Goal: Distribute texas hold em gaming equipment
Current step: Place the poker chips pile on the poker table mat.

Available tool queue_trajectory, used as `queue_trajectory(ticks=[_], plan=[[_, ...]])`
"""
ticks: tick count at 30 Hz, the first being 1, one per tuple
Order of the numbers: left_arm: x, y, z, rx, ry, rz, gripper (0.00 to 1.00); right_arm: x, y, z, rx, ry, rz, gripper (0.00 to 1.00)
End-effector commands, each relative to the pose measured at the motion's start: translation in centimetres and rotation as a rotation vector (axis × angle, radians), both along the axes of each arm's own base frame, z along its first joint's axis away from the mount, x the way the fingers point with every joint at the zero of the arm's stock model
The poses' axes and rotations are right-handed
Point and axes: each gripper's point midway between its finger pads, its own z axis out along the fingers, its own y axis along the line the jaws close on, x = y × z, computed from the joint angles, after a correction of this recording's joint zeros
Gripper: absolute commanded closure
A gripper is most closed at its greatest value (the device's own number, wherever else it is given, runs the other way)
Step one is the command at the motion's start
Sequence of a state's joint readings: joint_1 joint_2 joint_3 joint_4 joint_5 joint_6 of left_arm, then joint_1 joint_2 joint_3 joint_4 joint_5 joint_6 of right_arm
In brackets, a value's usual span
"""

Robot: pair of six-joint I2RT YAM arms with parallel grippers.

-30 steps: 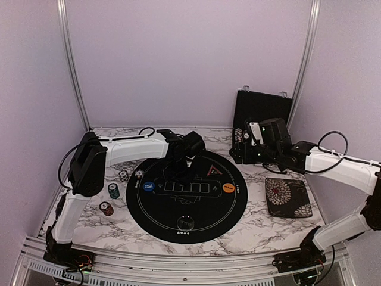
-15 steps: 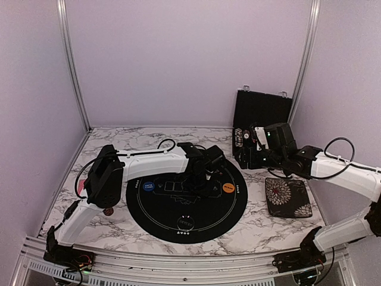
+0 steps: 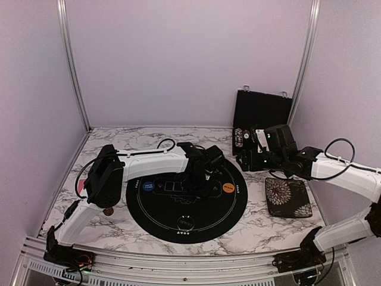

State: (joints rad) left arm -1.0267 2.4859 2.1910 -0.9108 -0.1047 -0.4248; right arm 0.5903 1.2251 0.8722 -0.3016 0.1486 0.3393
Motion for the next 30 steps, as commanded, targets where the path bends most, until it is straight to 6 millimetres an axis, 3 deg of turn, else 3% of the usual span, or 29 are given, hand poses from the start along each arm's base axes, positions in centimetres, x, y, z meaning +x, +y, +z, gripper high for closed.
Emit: queue_trajectory(ticks=[1, 12, 18, 23, 30], plan=[[-0.3, 0.1, 0.1, 0.014, 0.011, -0.011, 0.43, 0.3, -0.7, 1.0, -0.003, -0.021, -0.028, 0.18], [0.9, 0.1, 5.5, -0.079, -0.053, 0.000, 0.27, 0.4, -0.4, 0.8, -0.008, 0.015, -0.028, 0.19], [1.3, 1.6, 9.1, -0.162, -0.068, 0.008, 0.19, 0.7, 0.7, 0.5, -0.005, 0.047, -0.013, 0.19], [2.4, 5.4, 10.9, -0.208, -0.080, 0.075, 0.18, 0.9, 3.2, -0.6, -0.026, 0.087, 0.029, 0.19], [4.4, 13.8, 12.8, -0.266, -0.117, 0.234, 0.17, 0.6, 9.6, -3.8, -0.095, 0.170, 0.146, 0.20]])
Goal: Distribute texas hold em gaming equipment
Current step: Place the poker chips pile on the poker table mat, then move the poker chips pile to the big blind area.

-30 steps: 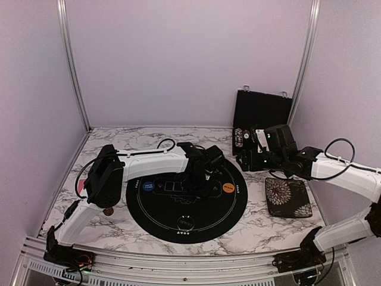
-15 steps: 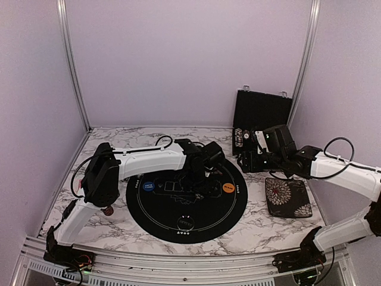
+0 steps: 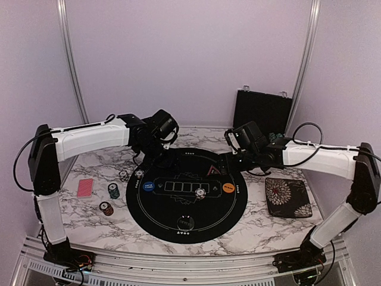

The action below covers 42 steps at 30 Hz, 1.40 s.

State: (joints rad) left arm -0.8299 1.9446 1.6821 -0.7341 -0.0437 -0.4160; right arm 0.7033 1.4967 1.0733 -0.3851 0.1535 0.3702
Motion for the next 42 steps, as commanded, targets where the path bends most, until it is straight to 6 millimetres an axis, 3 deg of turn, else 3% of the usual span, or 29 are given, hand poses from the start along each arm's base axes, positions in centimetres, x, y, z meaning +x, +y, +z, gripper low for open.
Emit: queue_trajectory(ticks=[1, 7, 12, 24, 42], plan=[[1.4, 4.2, 1.8, -0.070, -0.038, 0.087, 0.17, -0.4, 4.3, -1.4, -0.032, 0.054, 0.076, 0.21], [1.8, 9.5, 2.4, -0.088, -0.057, 0.165, 0.17, -0.8, 8.8, -5.0, -0.110, 0.138, 0.157, 0.24], [1.4, 10.8, 2.5, -0.127, -0.051, 0.175, 0.17, -1.2, 10.5, -7.7, -0.164, 0.190, 0.193, 0.24], [1.5, 10.9, 1.8, -0.151, -0.039, 0.161, 0.18, -2.7, 10.6, -11.3, -0.236, 0.261, 0.202, 0.28], [1.4, 10.8, 1.3, -0.153, -0.030, 0.152, 0.18, -3.2, 10.0, -13.3, -0.284, 0.286, 0.179, 0.35]])
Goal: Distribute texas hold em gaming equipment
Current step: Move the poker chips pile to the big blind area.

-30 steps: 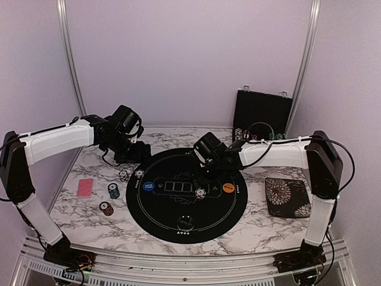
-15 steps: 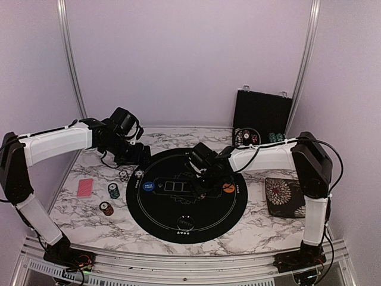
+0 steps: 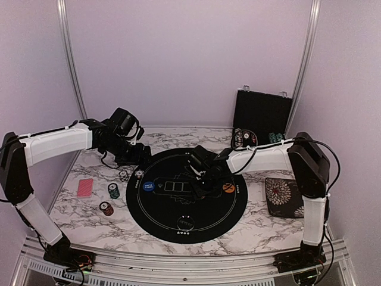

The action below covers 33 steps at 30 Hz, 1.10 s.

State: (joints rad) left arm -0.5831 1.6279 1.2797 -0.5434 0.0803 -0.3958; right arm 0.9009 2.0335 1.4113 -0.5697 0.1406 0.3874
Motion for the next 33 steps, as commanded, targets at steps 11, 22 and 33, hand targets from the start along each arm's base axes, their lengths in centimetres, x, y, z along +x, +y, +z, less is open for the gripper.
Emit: queue_trajectory(ticks=[11, 22, 33], plan=[[0.0, 0.1, 0.3, -0.011, -0.013, -0.015, 0.18, -0.9, -0.1, -1.5, -0.084, -0.007, -0.020, 0.41], [-0.1, 0.1, 0.3, -0.013, -0.011, -0.019, 0.19, -1.7, -0.6, -2.0, -0.093, 0.004, -0.040, 0.50], [0.1, -0.3, 0.4, -0.020, -0.010, -0.024, 0.19, -2.3, -1.8, -2.4, -0.090, 0.010, -0.065, 0.58]])
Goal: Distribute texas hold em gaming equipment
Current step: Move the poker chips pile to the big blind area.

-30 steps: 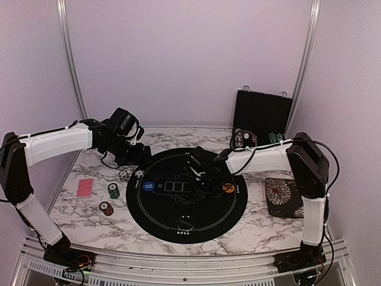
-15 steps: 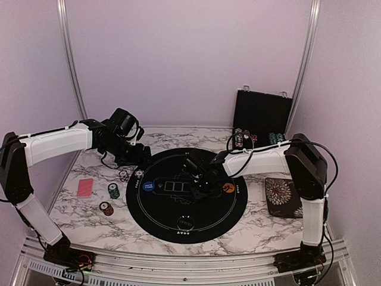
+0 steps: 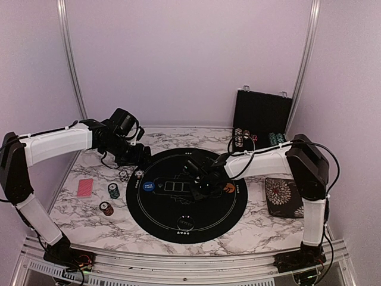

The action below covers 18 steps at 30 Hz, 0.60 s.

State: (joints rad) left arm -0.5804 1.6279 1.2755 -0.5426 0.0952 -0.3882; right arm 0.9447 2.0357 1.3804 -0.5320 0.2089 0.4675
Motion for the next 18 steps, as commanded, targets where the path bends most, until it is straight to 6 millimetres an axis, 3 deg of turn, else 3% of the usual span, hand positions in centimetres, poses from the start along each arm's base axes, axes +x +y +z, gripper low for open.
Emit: queue_trajectory(ticks=[1, 18], plan=[[0.3, -0.2, 0.5, -0.016, -0.017, -0.011, 0.19, -1.6, -2.3, -1.8, -0.084, 0.051, -0.016, 0.59], [0.7, -0.5, 0.4, -0.016, -0.013, -0.011, 0.20, -2.8, -5.6, -2.2, -0.105, 0.060, -0.070, 0.64]])
